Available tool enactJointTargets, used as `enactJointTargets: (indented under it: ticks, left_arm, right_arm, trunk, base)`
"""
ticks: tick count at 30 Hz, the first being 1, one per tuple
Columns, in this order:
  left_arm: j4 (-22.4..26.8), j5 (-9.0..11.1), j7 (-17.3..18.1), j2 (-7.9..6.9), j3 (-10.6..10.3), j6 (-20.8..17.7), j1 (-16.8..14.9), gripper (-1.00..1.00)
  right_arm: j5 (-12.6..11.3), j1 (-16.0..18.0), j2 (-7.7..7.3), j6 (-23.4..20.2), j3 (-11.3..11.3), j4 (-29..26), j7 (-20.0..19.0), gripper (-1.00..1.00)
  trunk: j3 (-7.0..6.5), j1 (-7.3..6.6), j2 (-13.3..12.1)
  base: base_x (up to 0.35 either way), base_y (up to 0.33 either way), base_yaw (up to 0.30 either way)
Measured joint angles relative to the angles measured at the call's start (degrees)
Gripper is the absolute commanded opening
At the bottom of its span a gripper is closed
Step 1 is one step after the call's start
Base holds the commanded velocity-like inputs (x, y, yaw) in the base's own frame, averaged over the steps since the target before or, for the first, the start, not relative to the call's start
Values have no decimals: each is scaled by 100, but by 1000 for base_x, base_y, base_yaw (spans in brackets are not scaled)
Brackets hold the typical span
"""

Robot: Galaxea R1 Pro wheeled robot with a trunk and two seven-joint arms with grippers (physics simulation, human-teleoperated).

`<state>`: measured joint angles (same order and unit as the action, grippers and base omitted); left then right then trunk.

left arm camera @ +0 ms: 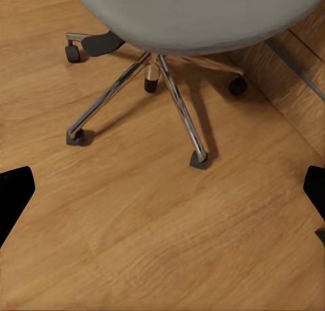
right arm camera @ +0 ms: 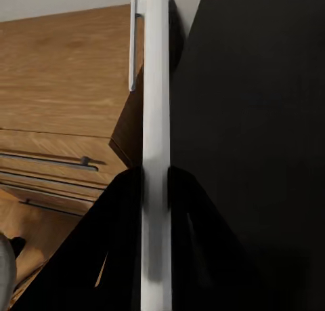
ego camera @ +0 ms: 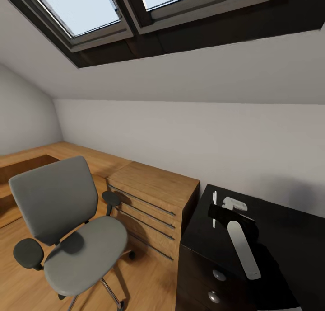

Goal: In the bedroom, organize the workspace by keeping the computer under the desk, ensuring the monitor is on the desk, placing the keyboard on the desk next to the monitor, placing the mouse on the desk next to the keyboard, moving the folder from the swivel chair onto the desk next to the mouse, stacking the notebook on top of the folder with the pen on top of the notebook, and positioning the swivel chair next to the desk.

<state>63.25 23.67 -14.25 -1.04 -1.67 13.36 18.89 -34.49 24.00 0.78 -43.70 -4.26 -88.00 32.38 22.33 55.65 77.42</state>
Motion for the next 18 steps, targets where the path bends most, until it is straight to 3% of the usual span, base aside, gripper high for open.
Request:
enactJointTargets:
  ticks: [1, 2, 4, 18]
  left_arm:
    - [-10, 0, 0, 0, 0, -1, 0, 100]
    - [-132, -4, -2, 3, -2, 4, 1, 100]
    - [-149, -7, -1, 4, -1, 5, 0, 100]
    - [-169, -10, 10, 4, -8, -4, -1, 100]
  right_arm:
    - [-11, -2, 0, -2, 30, -7, 4, -100]
    - [-15, -5, 4, -12, 292, -40, 10, -100]
    - [-42, -5, 4, -2, 343, -47, 10, -100]
    - [-46, -7, 33, 24, 388, -23, 3, -100]
  trunk:
    - [0, 0, 0]
    - [0, 0, 0]
    - [0, 0, 0]
    - [5, 3, -1]
  base:
    - [0, 0, 0]
    - [0, 0, 0]
    - [-3, 3, -48]
    - [-241, 170, -265]
